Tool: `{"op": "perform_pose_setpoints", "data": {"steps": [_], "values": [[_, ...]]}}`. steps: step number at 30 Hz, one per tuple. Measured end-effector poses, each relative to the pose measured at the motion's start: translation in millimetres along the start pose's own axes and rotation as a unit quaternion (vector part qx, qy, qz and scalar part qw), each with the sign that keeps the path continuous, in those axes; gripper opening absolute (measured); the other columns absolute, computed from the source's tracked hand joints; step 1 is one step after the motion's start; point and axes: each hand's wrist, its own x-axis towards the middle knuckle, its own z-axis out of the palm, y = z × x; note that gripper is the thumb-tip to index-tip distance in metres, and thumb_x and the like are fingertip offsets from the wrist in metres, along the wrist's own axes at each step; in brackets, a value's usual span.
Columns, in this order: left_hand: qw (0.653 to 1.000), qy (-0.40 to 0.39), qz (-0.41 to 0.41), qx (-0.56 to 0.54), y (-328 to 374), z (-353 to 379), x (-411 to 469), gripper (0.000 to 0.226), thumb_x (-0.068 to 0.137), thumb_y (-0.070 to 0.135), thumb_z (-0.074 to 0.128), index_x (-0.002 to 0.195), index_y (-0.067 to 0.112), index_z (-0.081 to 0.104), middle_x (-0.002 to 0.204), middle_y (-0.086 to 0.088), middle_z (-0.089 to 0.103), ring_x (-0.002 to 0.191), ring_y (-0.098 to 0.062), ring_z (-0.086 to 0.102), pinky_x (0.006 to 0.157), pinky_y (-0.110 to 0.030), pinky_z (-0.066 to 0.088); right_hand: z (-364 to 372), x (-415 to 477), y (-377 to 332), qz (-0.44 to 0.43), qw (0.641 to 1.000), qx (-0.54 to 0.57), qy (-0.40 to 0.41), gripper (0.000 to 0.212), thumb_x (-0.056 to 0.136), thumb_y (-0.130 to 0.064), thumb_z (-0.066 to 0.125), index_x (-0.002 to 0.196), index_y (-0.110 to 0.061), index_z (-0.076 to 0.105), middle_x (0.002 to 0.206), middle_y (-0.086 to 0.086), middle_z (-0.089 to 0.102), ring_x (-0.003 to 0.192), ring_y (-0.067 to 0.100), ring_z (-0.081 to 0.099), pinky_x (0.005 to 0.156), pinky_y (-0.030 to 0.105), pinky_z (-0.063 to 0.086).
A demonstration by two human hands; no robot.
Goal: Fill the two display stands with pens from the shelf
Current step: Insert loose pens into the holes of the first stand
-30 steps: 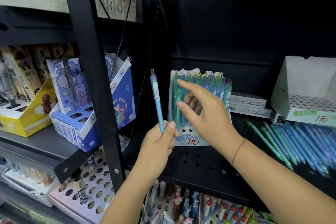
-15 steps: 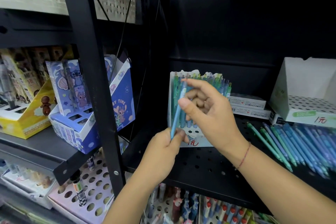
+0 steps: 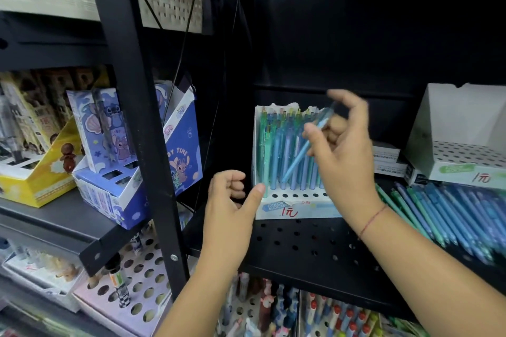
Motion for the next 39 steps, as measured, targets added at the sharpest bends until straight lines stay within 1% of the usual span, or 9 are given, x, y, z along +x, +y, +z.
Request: {"op": "perform_pose_setpoints", "data": {"steps": [4, 10, 14, 18, 27, 30, 33, 35, 39], "values": [[0.996, -0.068, -0.025, 0.047, -3.6, 4.0, 7.6, 0.050, 0.090, 0.035, 0.063, 0.136, 0.034, 0.042, 0.126, 0.015, 0.050, 0.112, -0.002, 0.050, 0.095, -0.025, 0.043, 7.5, -3.9, 5.1, -0.014, 0.996, -0.065, -0.056, 0.042, 0.094, -0.022, 0.058, 0.129, -0.027, 0.035, 0.067, 0.007, 0.049, 0.063, 0.022, 0.055, 0.062, 0.041, 0.047], [0.993, -0.088, -0.010, 0.077, -4.4, 4.1, 6.8, 0.052, 0.093, 0.033, 0.059, 0.142, 0.037, 0.040, 0.126, 0.018, 0.051, 0.107, 0.003, 0.052, 0.084, -0.018, 0.043, 7.4, -4.4, 3.7, -0.015, 0.996, -0.051, -0.072, 0.036, 0.094, -0.022, 0.059, 0.124, -0.031, 0.040, 0.071, 0.007, 0.053, 0.066, 0.022, 0.058, 0.064, 0.043, 0.050], [0.993, -0.095, -0.015, 0.074, -4.9, 3.3, 6.3, 0.052, 0.093, 0.033, 0.059, 0.141, 0.040, 0.040, 0.124, 0.016, 0.054, 0.106, 0.001, 0.054, 0.079, -0.015, 0.043, 9.7, -7.9, 4.2, -0.029, 0.993, -0.062, -0.099, 0.032, 0.094, -0.018, 0.058, 0.124, -0.020, 0.050, 0.074, 0.000, 0.053, 0.067, 0.016, 0.057, 0.065, 0.032, 0.048], [0.993, -0.097, -0.016, 0.071, -5.2, 3.2, 7.2, 0.051, 0.093, 0.031, 0.060, 0.139, 0.043, 0.042, 0.121, 0.015, 0.056, 0.104, 0.002, 0.054, 0.076, -0.013, 0.043, 10.3, -5.6, 5.5, -0.041, 0.993, -0.056, -0.096, 0.036, 0.093, -0.016, 0.060, 0.127, -0.024, 0.056, 0.081, -0.011, 0.054, 0.070, 0.011, 0.055, 0.067, 0.023, 0.050], [0.993, -0.098, -0.025, 0.064, -4.2, 2.2, 7.4, 0.051, 0.093, 0.030, 0.060, 0.139, 0.043, 0.042, 0.118, 0.013, 0.055, 0.102, 0.002, 0.054, 0.073, -0.013, 0.042, 9.7, -4.4, 6.9, -0.055, 0.989, -0.080, -0.111, 0.040, 0.092, -0.018, 0.061, 0.130, -0.028, 0.056, 0.079, -0.003, 0.056, 0.072, 0.010, 0.049, 0.068, 0.012, 0.042], [0.992, -0.102, -0.031, 0.065, -3.5, 0.4, 6.6, 0.053, 0.093, 0.031, 0.060, 0.140, 0.042, 0.040, 0.120, 0.013, 0.054, 0.102, 0.003, 0.053, 0.071, -0.012, 0.042, -4.4, 6.8, -3.7, 0.001, 0.992, -0.063, -0.113, 0.038, 0.089, -0.026, 0.063, 0.125, -0.034, 0.054, 0.081, -0.003, 0.059, 0.068, 0.010, 0.053, 0.067, 0.016, 0.048], [0.992, -0.104, -0.032, 0.064, -3.2, -0.6, 6.5, 0.053, 0.093, 0.030, 0.060, 0.140, 0.042, 0.039, 0.120, 0.012, 0.054, 0.101, 0.005, 0.052, 0.070, -0.011, 0.039, -43.8, 35.0, 1.6, 0.085, 0.988, -0.108, -0.064, 0.017, 0.086, -0.029, 0.068, 0.102, -0.027, 0.062, 0.078, -0.003, 0.061, 0.069, 0.013, 0.058, 0.064, 0.025, 0.048], [0.992, -0.103, -0.028, 0.064, -4.1, -0.7, 7.1, 0.053, 0.093, 0.029, 0.060, 0.140, 0.043, 0.039, 0.121, 0.012, 0.054, 0.101, 0.005, 0.052, 0.069, -0.011, 0.039, -79.3, 47.0, 14.5, 0.160, 0.957, -0.221, -0.102, 0.014, 0.084, -0.031, 0.070, 0.092, -0.020, 0.065, 0.078, -0.003, 0.062, 0.070, 0.015, 0.060, 0.058, 0.023, 0.043], [0.992, -0.103, -0.023, 0.065, -6.7, 0.7, 8.1, 0.053, 0.093, 0.029, 0.060, 0.140, 0.042, 0.039, 0.125, 0.011, 0.054, 0.101, 0.003, 0.052, 0.070, -0.010, 0.038, -138.6, 31.5, 46.5, 0.295, 0.815, -0.427, -0.260, 0.028, 0.082, -0.038, 0.072, 0.080, -0.011, 0.068, 0.073, 0.003, 0.061, 0.062, 0.012, 0.052, 0.051, 0.023, 0.036]]}}
